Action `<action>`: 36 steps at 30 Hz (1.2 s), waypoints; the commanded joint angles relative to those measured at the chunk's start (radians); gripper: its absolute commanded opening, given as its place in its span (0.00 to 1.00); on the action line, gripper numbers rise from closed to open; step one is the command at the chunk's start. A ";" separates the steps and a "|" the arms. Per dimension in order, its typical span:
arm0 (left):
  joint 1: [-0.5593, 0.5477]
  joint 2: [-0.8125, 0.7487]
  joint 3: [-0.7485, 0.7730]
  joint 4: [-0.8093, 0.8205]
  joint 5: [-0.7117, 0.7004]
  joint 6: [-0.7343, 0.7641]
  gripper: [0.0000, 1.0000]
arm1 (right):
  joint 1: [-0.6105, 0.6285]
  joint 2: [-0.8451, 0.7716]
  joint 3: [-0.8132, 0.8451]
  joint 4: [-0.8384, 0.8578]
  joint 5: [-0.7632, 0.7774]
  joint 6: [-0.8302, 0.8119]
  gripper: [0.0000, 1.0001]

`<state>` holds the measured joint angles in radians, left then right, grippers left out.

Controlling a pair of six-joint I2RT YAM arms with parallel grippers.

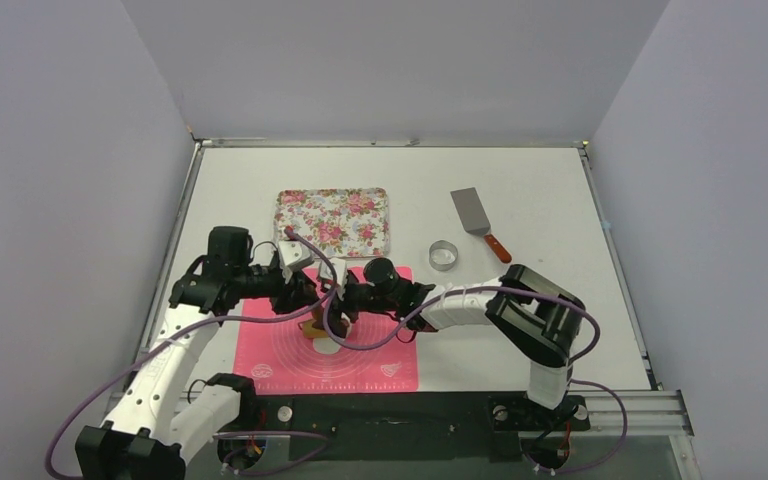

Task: Roll out the dumpling wrappers from the dough
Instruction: Flatten out the dough on the work surface.

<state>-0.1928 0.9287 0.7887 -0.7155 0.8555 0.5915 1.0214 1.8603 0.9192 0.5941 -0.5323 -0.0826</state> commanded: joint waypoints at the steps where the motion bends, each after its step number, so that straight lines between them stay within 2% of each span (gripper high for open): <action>1: -0.013 -0.020 0.002 0.009 -0.064 -0.053 0.00 | 0.046 -0.113 -0.034 0.108 0.174 0.025 0.80; 9: -0.029 -0.040 -0.016 0.050 -0.103 -0.106 0.00 | 0.118 -0.174 -0.108 0.178 0.374 0.006 0.80; 14: -0.036 -0.048 -0.016 0.076 -0.129 -0.157 0.00 | 0.141 -0.194 -0.149 0.255 0.482 0.051 0.80; 16: -0.042 -0.049 -0.015 0.090 -0.149 -0.194 0.00 | 0.169 -0.199 -0.186 0.321 0.569 0.078 0.80; 21: -0.076 -0.059 -0.019 0.111 -0.191 -0.266 0.00 | 0.324 -0.134 -0.205 0.447 0.929 0.028 0.80; 24: -0.098 -0.058 -0.015 0.116 -0.216 -0.293 0.00 | 0.402 -0.060 -0.160 0.533 1.042 -0.023 0.80; 28: -0.122 -0.062 -0.018 0.123 -0.215 -0.301 0.00 | 0.438 0.003 -0.105 0.585 1.222 -0.103 0.84; 36: -0.141 -0.066 -0.012 0.113 -0.226 -0.301 0.00 | 0.426 0.057 -0.053 0.616 1.287 -0.130 0.85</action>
<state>-0.3229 0.8783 0.7746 -0.6228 0.6231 0.3229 1.4563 1.9110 0.8211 1.1236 0.6708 -0.1864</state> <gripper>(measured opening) 0.310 0.853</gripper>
